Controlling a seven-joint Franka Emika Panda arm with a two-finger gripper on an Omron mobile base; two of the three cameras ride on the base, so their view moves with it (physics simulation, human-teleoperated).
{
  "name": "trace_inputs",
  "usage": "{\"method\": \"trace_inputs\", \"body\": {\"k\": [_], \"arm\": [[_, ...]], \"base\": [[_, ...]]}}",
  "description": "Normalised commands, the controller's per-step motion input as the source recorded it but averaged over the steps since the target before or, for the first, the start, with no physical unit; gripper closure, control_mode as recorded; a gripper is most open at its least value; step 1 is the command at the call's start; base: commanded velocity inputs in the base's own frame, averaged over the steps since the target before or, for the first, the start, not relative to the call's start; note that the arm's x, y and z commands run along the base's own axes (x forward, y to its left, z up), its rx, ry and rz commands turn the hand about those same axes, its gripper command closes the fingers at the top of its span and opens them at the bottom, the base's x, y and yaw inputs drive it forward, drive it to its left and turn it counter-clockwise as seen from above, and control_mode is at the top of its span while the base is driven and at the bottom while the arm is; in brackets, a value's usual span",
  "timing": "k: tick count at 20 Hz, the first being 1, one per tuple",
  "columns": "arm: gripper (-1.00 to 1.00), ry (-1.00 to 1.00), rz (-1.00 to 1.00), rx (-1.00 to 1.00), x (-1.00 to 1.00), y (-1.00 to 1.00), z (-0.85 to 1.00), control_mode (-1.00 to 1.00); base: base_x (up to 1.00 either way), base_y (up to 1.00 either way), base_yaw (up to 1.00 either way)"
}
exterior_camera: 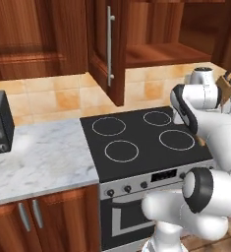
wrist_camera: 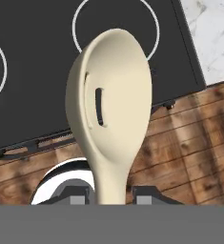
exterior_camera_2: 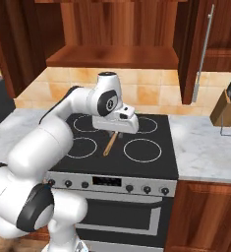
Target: Organize the utensils by type. Pick up the wooden spoons from the counter and place them in the open cabinet. Then pick up the metallic utensils from the counter and place them in the open drawer.
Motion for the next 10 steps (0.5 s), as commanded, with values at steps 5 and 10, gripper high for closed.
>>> {"method": "trace_inputs", "body": {"k": [5,10], "arm": [[1.00,0.00,0.00,0.00,0.00,0.00,0.00,1.00],[1.00,0.00,0.00,0.00,0.00,0.00,0.00,1.00]], "base": [[0.63,-0.28,0.13],[0.08,-0.05,-0.01]]}}
